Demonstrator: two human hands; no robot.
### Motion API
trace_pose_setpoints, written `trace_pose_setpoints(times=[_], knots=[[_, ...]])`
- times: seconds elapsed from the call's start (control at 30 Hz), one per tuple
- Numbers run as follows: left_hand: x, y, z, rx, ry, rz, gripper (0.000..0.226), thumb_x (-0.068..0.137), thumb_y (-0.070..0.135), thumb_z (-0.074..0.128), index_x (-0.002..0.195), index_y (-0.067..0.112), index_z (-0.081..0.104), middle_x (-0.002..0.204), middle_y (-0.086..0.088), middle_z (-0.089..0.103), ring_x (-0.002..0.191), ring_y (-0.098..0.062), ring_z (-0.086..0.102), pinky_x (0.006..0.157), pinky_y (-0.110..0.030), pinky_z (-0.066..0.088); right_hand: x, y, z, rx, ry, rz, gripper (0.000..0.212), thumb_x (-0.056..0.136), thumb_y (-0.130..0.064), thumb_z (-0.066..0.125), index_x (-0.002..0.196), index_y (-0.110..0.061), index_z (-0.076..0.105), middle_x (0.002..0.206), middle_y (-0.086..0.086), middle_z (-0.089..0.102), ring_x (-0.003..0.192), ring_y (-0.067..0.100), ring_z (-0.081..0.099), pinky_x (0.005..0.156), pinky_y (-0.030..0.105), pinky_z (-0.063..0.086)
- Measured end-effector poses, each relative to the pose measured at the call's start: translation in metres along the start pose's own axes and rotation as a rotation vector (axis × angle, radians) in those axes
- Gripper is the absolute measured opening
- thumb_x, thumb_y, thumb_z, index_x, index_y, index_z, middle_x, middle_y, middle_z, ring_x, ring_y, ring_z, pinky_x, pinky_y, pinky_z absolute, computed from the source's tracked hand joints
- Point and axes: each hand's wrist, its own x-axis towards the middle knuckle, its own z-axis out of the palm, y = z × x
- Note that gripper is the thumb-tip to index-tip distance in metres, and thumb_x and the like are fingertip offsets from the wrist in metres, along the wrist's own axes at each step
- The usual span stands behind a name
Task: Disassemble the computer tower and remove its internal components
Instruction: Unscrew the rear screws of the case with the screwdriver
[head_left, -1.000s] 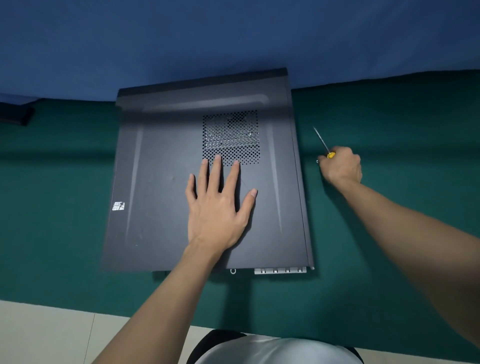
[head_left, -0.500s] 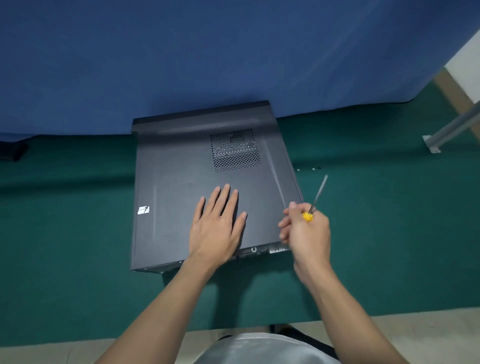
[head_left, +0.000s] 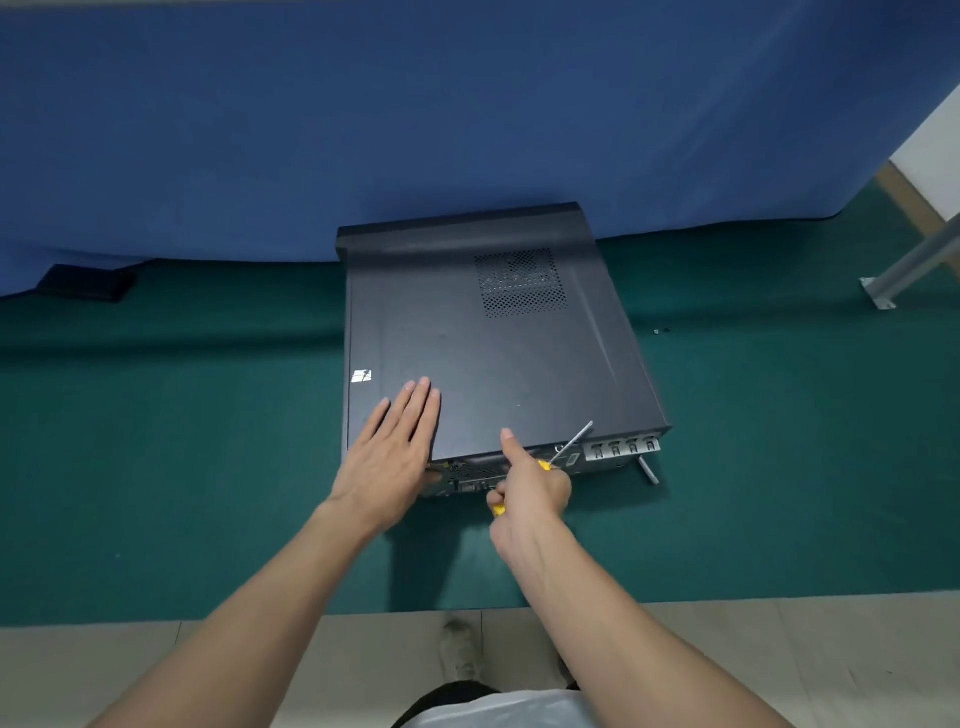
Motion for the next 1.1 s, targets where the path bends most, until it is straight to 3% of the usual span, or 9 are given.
trace_pose_setpoints(times=[0.17, 0.3, 0.37, 0.67, 0.83, 1.0, 1.1], knots=[[-0.002, -0.004, -0.001, 0.007, -0.017, 0.012, 0.090, 0.098, 0.043, 0.045, 0.149, 0.004, -0.018, 0.156, -0.010, -0.026, 0.140, -0.023, -0.029, 0.118, -0.038, -0.008, 0.005, 0.000, 0.002, 0.143, -0.059, 0.106, 0.034, 0.072, -0.017, 0.083, 0.080, -0.010, 0.051, 0.055, 0.001, 0.043, 0.036, 0.011, 0.030, 0.035, 0.021, 0.027], [-0.005, -0.004, -0.004, -0.003, -0.037, 0.042, 0.079, 0.096, 0.011, 0.037, 0.142, 0.001, -0.027, 0.156, -0.018, -0.024, 0.141, -0.029, -0.028, 0.118, -0.041, -0.010, 0.013, 0.003, -0.006, 0.135, -0.162, 0.095, 0.033, 0.069, -0.014, 0.084, 0.078, -0.011, 0.052, 0.056, 0.000, 0.043, 0.036, 0.009, 0.027, 0.034, 0.021, 0.023], [-0.007, -0.003, -0.006, 0.010, -0.036, 0.055, 0.078, 0.095, 0.005, 0.035, 0.141, 0.000, -0.028, 0.155, -0.020, -0.025, 0.142, -0.031, -0.026, 0.118, -0.042, -0.010, 0.016, 0.004, -0.008, 0.138, -0.188, 0.089, 0.031, 0.070, -0.013, 0.083, 0.076, -0.011, 0.052, 0.056, 0.000, 0.044, 0.035, 0.008, 0.027, 0.033, 0.020, 0.022], [-0.008, -0.005, -0.004, 0.037, 0.022, 0.066, 0.077, 0.098, 0.007, 0.038, 0.146, 0.000, -0.021, 0.155, -0.020, -0.024, 0.144, -0.032, -0.022, 0.119, -0.041, -0.008, 0.018, 0.005, -0.009, 0.174, -0.230, 0.113, 0.031, 0.072, -0.012, 0.080, 0.072, -0.013, 0.050, 0.055, -0.001, 0.045, 0.032, 0.007, 0.026, 0.033, 0.020, 0.020], [-0.008, -0.005, -0.002, 0.005, 0.080, 0.079, 0.077, 0.101, 0.016, 0.043, 0.147, 0.001, -0.016, 0.157, -0.019, -0.017, 0.145, -0.031, -0.018, 0.119, -0.039, -0.006, 0.016, 0.003, -0.008, 0.183, -0.224, 0.155, 0.032, 0.072, -0.012, 0.081, 0.082, -0.011, 0.050, 0.056, -0.001, 0.046, 0.035, 0.008, 0.026, 0.035, 0.021, 0.021], [-0.011, -0.004, -0.003, 0.023, 0.102, 0.077, 0.082, 0.097, 0.011, 0.050, 0.146, 0.002, -0.015, 0.158, -0.018, -0.010, 0.145, -0.030, -0.013, 0.116, -0.037, -0.008, 0.015, 0.003, -0.006, 0.222, -0.225, 0.173, 0.034, 0.071, -0.010, 0.081, 0.083, -0.011, 0.049, 0.058, 0.000, 0.045, 0.035, 0.008, 0.025, 0.035, 0.021, 0.021], [-0.013, -0.001, -0.006, 0.027, 0.117, 0.082, 0.085, 0.085, 0.000, 0.059, 0.150, -0.002, 0.004, 0.158, -0.021, 0.006, 0.147, -0.033, 0.004, 0.118, -0.040, 0.008, 0.016, 0.006, -0.007, 0.267, -0.237, 0.173, 0.035, 0.072, -0.007, 0.079, 0.084, -0.012, 0.046, 0.056, -0.001, 0.039, 0.035, 0.008, 0.023, 0.035, 0.021, 0.020]])
